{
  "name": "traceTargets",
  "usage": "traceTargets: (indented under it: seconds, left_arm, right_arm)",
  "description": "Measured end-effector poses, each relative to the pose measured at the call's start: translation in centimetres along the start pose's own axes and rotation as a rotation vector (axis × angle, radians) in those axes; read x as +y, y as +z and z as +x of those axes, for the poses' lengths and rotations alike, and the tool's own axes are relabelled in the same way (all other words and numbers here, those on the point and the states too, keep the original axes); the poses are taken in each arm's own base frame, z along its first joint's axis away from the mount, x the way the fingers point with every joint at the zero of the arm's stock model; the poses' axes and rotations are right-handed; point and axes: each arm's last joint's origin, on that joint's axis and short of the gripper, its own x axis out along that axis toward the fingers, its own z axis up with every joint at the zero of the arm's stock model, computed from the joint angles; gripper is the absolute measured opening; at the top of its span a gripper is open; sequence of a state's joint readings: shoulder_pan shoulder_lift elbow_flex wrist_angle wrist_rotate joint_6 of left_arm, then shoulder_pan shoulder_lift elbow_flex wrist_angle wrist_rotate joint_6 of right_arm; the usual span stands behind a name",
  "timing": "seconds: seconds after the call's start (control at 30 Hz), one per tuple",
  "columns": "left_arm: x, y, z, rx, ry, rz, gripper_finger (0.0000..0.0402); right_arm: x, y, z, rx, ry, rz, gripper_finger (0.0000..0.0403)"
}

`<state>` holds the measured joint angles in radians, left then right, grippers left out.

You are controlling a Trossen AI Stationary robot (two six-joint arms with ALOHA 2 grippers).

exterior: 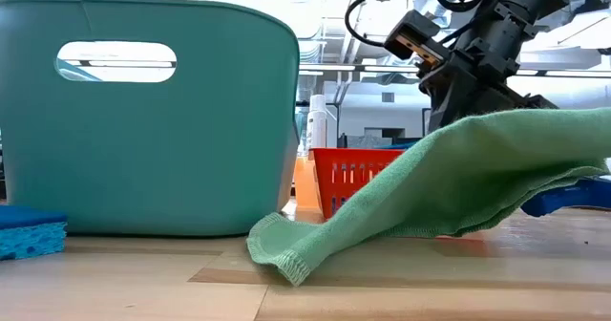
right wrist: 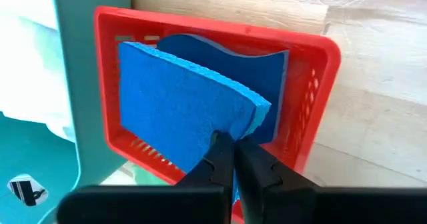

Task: Pick & Place Kitchen Items
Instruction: Put the blue sponge into the red bin

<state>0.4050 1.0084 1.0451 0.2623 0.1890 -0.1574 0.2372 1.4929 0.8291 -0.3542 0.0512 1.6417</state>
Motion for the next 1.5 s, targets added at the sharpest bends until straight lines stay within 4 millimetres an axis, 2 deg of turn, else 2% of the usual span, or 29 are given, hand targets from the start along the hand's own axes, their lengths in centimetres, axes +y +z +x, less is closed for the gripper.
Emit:
traceTargets:
  seconds: [1.37, 1.5]
  left_arm:
    - [0.0, 0.0, 0.0, 0.0, 0.0, 0.002, 0.014]
    - [0.01, 0.0, 0.0, 0.0, 0.0, 0.002, 0.014]
  right_arm:
    - [0.21, 0.44, -0.33, -0.034, -0.035, 0.026, 0.0]
    - [0.35, 0.46, 0.66, -0.028, -0.053, 0.034, 0.0]
